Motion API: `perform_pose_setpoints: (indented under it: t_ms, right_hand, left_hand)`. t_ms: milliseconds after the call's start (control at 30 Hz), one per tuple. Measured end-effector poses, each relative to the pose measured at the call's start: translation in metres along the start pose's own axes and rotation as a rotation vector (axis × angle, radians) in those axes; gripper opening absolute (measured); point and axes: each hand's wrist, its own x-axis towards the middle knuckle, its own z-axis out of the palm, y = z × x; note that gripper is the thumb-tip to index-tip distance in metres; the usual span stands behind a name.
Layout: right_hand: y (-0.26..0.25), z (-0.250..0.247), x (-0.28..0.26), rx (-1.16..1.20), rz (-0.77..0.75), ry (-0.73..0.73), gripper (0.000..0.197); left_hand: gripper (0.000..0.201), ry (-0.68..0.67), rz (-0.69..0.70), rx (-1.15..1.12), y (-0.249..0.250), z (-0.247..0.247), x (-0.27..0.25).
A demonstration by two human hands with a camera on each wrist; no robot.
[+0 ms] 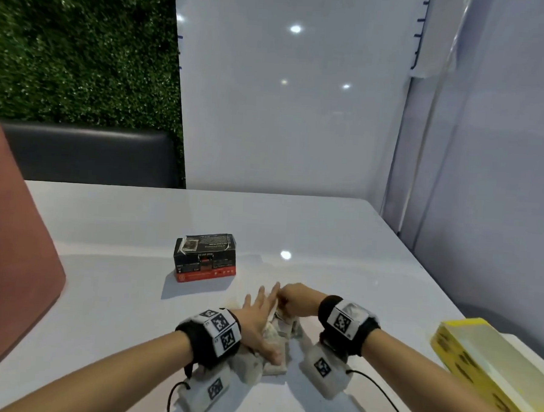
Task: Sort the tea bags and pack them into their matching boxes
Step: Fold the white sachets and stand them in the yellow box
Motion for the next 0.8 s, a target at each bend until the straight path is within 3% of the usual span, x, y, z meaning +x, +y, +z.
perform_pose_setpoints:
  t_ms: [67, 133, 233, 400, 467, 533, 667, 800]
  right_hand:
    - [-0.003, 0.0, -0.013, 0.037, 0.027, 0.015, 0.024]
    - [0.005, -0.003, -0.03, 0.092, 0.055, 0.057, 0.034]
    - [0.036, -0.008, -0.07, 0.164, 0.134, 0.213, 0.043]
    - [0.108, 0.015, -0.162, 0.056, 0.475, 0.453, 0.048]
    - [0.127, 0.032, -0.193, -0.131, 0.634, 0.439, 0.042]
    - [0.143, 0.05, -0.212, -0.232, 0.684, 0.375, 0.039]
    - [0.147, 0.069, -0.22, -0.228, 0.694, 0.207, 0.04]
    - [0.117, 0.069, -0.204, -0.223, 0.615, 0.282, 0.04]
  left_hand:
    - [0.132, -0.011, 0.008, 0.056, -0.002, -0.001, 0.001]
    - [0.121, -0.018, 0.009, 0.124, -0.003, -0.002, -0.002]
    - [0.114, 0.005, 0.018, 0.147, -0.003, -0.003, -0.006]
    - [0.108, 0.021, 0.057, 0.139, -0.009, -0.001, -0.005]
    - [0.099, 0.023, 0.078, 0.122, -0.013, 0.0, -0.007]
    - [0.091, 0.022, 0.089, 0.102, -0.019, 0.001, -0.011]
    - [0.095, 0.022, 0.072, 0.106, -0.043, 0.008, -0.027]
    - [0.105, 0.008, 0.056, 0.081, -0.078, 0.017, -0.059]
